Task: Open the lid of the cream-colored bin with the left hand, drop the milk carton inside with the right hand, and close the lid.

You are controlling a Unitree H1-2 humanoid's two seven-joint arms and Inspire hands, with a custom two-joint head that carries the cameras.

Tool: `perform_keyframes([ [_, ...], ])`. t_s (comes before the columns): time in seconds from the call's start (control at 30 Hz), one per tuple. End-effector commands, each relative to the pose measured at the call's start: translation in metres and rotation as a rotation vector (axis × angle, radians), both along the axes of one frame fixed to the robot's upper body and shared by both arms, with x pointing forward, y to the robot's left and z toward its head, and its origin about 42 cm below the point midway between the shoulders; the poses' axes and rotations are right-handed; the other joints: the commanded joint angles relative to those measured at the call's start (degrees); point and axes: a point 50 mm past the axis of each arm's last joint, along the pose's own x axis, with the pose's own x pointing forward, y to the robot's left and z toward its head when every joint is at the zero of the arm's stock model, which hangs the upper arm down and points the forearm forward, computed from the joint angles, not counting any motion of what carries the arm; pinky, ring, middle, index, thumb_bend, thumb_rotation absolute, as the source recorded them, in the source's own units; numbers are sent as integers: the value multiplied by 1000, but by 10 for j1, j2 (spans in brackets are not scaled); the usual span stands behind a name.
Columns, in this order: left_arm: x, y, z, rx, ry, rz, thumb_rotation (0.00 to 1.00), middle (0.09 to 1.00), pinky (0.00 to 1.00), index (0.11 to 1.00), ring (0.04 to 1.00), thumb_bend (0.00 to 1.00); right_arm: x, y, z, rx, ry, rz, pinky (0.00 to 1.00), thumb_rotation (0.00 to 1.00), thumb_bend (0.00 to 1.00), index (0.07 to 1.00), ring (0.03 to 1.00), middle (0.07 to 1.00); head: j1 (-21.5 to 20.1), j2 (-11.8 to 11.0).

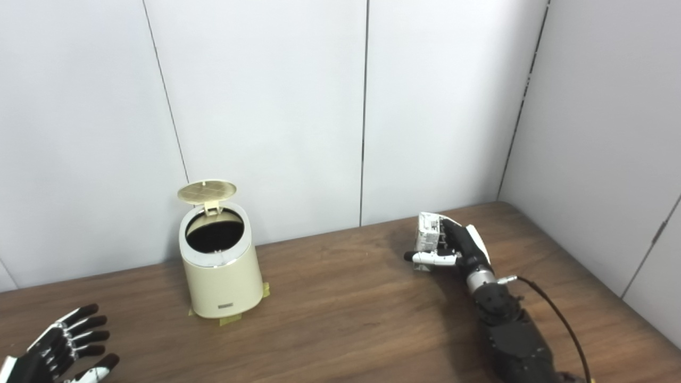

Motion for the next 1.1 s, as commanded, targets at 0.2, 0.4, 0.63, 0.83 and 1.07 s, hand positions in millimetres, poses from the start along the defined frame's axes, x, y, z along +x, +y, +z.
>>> perform_keyframes([
  [0.2,5,1,15,25,-68,-13,0,760,656,794,702,604,21,13,16,-94,-101,-74,397,0,523,494,438,489,3,4],
  [0.4,6,-3,13,23,-64,-14,7,754,647,792,695,600,23,20,16,-102,-110,-81,384,0,518,504,421,493,8,7],
  [0.63,6,-6,10,15,-54,-17,11,754,633,786,693,599,23,28,23,-130,-138,-57,340,0,517,517,393,483,16,7],
  [0.83,7,-6,8,5,-48,-20,26,751,625,783,691,612,22,62,56,-197,-232,23,354,0,519,517,410,475,27,5],
  [1.07,5,-10,5,5,-34,-7,43,743,633,774,683,632,25,113,97,-132,-355,156,344,0,517,519,412,497,54,3],
])
